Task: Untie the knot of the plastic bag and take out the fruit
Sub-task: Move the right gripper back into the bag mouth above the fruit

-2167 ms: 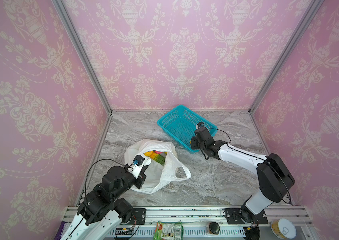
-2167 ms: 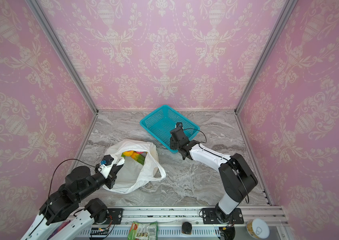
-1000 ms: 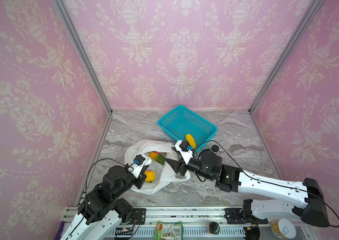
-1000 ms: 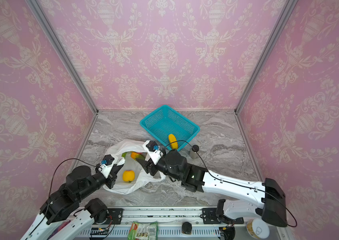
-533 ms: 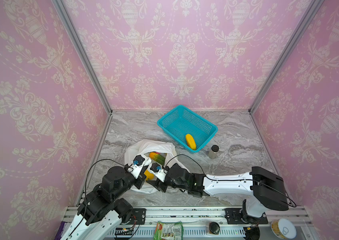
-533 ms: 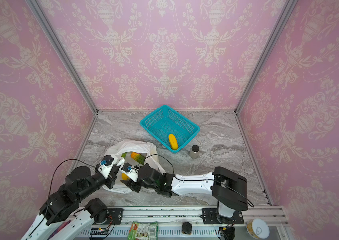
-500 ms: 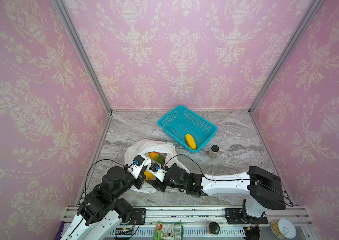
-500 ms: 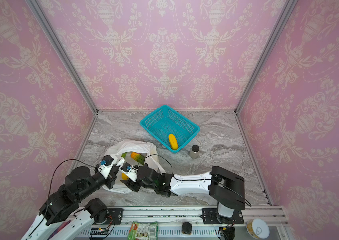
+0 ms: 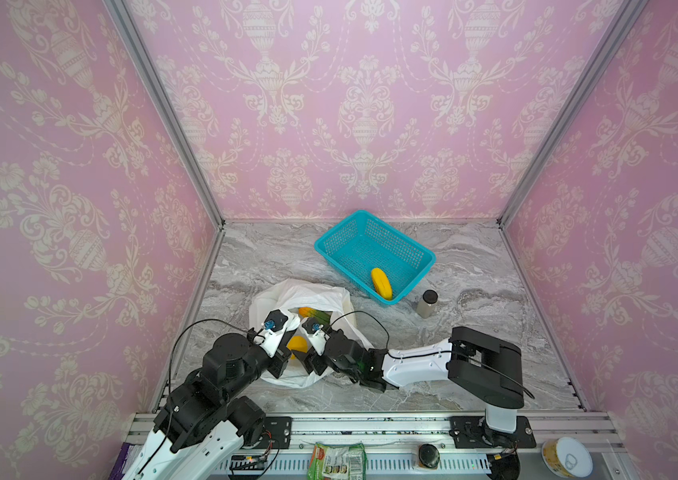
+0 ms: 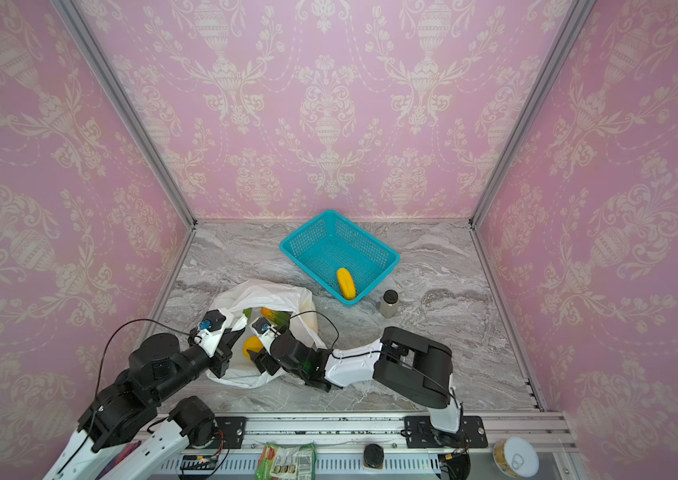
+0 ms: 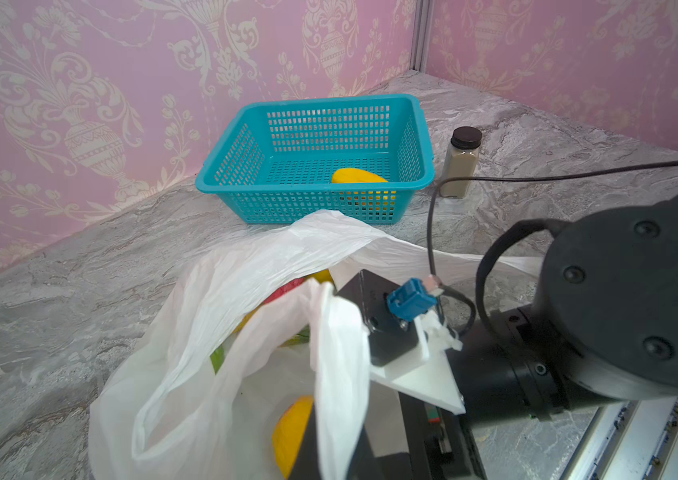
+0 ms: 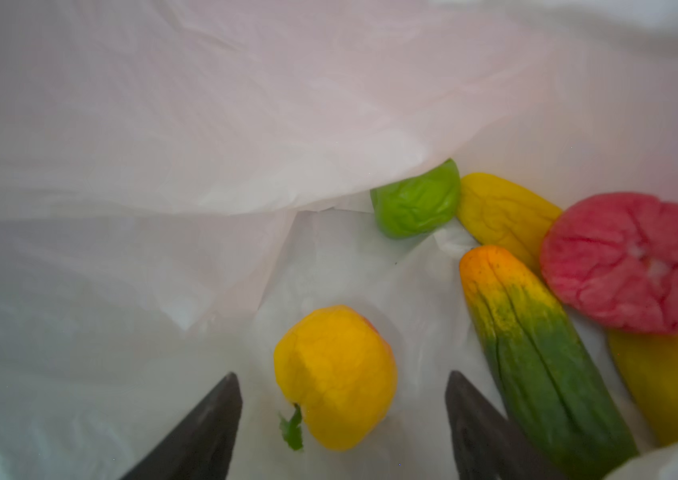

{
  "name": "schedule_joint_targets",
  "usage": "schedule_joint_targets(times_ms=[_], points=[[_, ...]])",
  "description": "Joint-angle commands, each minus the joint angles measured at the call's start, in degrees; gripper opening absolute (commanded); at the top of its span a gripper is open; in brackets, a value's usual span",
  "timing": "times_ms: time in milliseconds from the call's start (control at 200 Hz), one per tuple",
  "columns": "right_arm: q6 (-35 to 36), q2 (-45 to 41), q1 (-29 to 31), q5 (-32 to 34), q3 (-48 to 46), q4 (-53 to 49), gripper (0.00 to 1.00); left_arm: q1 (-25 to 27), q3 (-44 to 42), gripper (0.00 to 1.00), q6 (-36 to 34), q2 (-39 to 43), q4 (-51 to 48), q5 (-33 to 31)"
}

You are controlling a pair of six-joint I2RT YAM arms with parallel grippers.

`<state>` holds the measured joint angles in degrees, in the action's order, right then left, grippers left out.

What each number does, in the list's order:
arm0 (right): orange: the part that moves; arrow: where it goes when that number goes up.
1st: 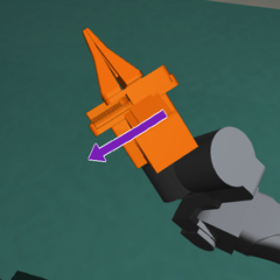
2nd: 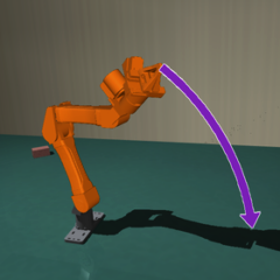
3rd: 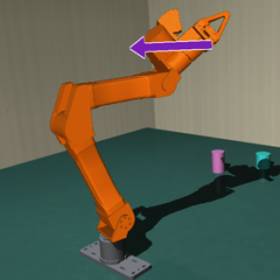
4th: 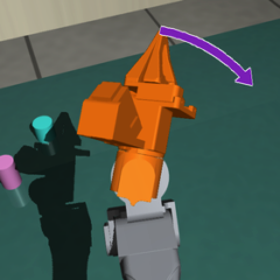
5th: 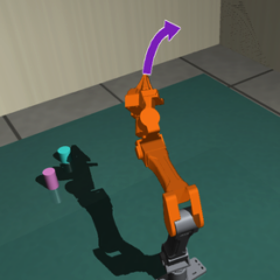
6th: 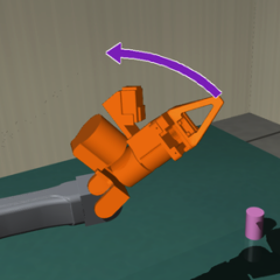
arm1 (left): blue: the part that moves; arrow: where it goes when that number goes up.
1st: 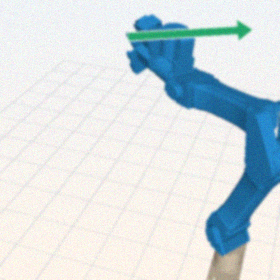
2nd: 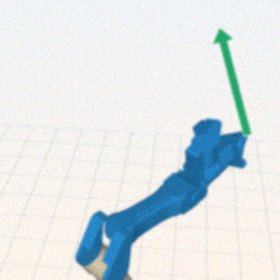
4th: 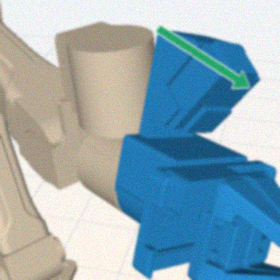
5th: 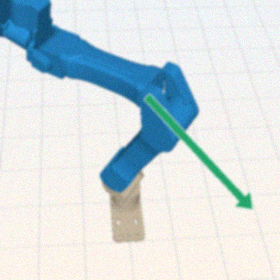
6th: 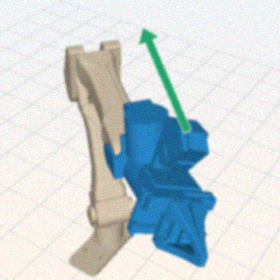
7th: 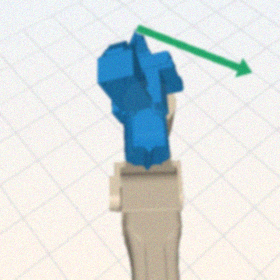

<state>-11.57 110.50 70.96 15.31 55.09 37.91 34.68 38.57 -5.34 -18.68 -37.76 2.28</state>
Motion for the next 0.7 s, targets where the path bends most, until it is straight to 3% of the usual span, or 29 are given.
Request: schedule_joint_targets(times_ms=[0,80,195,305,475,696], points=[[-1.5,1.8,2.0,1.5,-3.8,8.1,1.00,0.0,-0.3,0.00,-0.8,0.7,-0.1,1.3],[-1.7,3.7,2.1,1.4,-5.0,11.4,1.00,0.0,-0.3,0.00,-0.8,0.9,-0.1,1.4],[-1.3,6.0,2.3,2.7,-0.7,5.2,1.00,-0.1,-0.3,0.00,-0.9,0.6,-0.1,1.9],[-2.7,6.7,2.2,7.4,2.7,-1.6,1.00,0.0,0.0,0.00,-0.8,0.2,-0.1,2.0],[1.2,6.0,2.2,14.6,4.9,-2.9,1.00,0.0,-0.1,0.00,-0.9,0.8,-0.2,2.3],[0.0,7.9,2.1,19.9,17.0,-17.6,1.00,-0.1,-0.1,0.00,-0.9,0.7,-0.2,2.4]])
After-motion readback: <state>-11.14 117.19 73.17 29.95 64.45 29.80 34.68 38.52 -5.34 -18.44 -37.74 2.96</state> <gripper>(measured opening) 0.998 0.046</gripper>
